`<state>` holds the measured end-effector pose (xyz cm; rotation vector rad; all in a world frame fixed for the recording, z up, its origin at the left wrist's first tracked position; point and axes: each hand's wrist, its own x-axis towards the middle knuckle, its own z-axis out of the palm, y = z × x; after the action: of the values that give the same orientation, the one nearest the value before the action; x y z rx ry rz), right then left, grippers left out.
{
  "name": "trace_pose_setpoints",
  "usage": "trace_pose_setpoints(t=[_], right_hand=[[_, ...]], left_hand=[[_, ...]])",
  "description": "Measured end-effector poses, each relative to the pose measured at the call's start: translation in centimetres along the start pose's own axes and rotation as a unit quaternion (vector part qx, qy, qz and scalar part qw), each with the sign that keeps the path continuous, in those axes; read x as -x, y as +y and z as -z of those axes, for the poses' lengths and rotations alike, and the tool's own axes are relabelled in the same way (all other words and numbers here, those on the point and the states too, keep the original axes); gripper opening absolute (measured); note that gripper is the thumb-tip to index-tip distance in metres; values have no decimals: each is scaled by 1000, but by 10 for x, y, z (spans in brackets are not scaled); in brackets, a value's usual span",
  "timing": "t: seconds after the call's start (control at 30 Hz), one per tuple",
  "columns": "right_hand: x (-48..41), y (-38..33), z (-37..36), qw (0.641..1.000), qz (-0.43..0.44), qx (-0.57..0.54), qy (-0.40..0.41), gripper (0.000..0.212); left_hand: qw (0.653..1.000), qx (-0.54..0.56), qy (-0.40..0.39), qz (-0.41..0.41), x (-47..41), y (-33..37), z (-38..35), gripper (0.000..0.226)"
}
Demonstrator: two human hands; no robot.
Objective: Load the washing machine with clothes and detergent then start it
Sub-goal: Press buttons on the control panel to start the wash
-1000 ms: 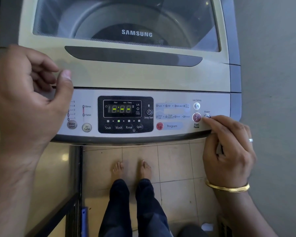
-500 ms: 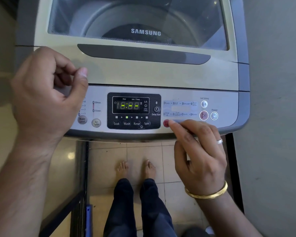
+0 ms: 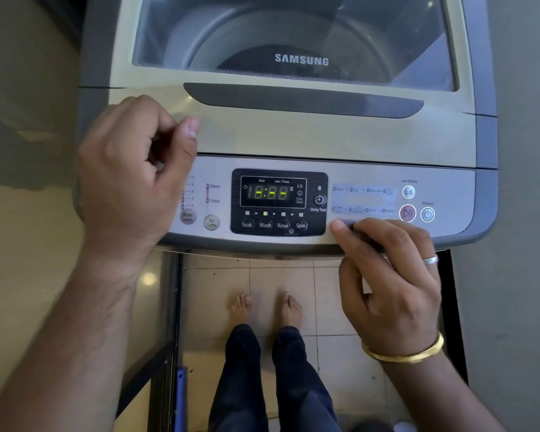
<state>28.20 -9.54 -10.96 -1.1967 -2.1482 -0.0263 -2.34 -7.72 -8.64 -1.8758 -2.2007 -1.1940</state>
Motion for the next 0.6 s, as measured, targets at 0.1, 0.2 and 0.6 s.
trace_pose_setpoints(t=[0.1, 0.2, 0.6], right_hand=[[-1, -1, -1, 1000, -6, -2, -6, 28], [-2, -1, -2, 1000, -14, -6, -8, 26], [2, -13, -6, 999, -37, -5, 22, 28]], left_hand=[[1000, 2, -5, -9, -1, -1, 0, 49], [1000, -2, -5, -15, -1, -1, -1, 49], [1000, -7, 0, -24, -2, -2, -3, 47]])
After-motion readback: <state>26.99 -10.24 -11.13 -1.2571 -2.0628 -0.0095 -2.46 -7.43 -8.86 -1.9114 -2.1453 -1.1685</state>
